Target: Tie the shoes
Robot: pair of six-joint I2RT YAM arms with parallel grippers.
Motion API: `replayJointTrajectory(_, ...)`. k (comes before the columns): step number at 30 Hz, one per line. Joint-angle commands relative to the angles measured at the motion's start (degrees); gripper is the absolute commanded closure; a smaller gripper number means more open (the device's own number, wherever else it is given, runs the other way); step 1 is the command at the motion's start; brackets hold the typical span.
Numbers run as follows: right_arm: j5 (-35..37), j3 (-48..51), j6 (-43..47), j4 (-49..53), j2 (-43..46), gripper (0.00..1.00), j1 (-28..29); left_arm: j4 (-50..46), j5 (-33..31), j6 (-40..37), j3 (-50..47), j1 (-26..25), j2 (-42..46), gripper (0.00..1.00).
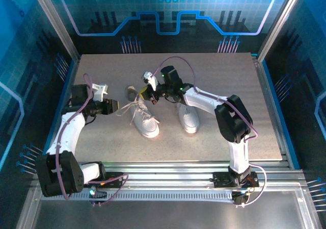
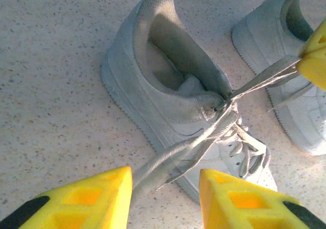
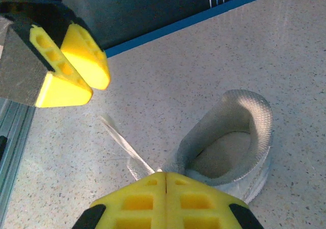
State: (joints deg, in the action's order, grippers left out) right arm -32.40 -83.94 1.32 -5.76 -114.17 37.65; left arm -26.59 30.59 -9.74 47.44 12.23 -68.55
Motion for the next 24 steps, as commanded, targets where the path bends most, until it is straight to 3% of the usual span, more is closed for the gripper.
replayJointTrajectory(1,-3.43,-1.02,4.53,0.91,-0.33,1.0,-0.86,2.82,-0.82,-3.43,-0.01,0.52,2.59,0.59)
replayJointTrajectory(5,-6.25,-3.0,7.23,5.21,-1.48,1.0,-1.9,9.64,4.96,-10.7,-1.79,-1.62,5.33,0.59)
replayJointTrajectory(7,-7.63,-3.85,7.94,6.55,-2.13,1.0,-2.51,11.63,4.37,-19.88,-3.61,-6.08,6.54,0.55)
replayJointTrajectory(9,-8.67,-4.24,8.9,7.74,-2.65,1.0,-2.92,11.26,3.02,-34.95,-5.7,-11.98,7.21,0.53)
replayJointTrajectory(11,-9.47,-4.56,9.55,8.5,-3.04,1.0,-3.33,13.3,0.04,-43.19,-8.03,-16.12,7.1,0.56)
replayJointTrajectory(15,-11.37,-4.82,10.36,9.36,-3.68,1.0,-3.61,15.75,-5.33,-48.24,-8.85,-20.65,5.05,0.69)
replayJointTrajectory(24,-12.73,-5.37,10.37,8.75,-5.1,1.0,-3.69,19.85,-13.73,-57.33,-8.45,-26.52,-1.45,0.71)
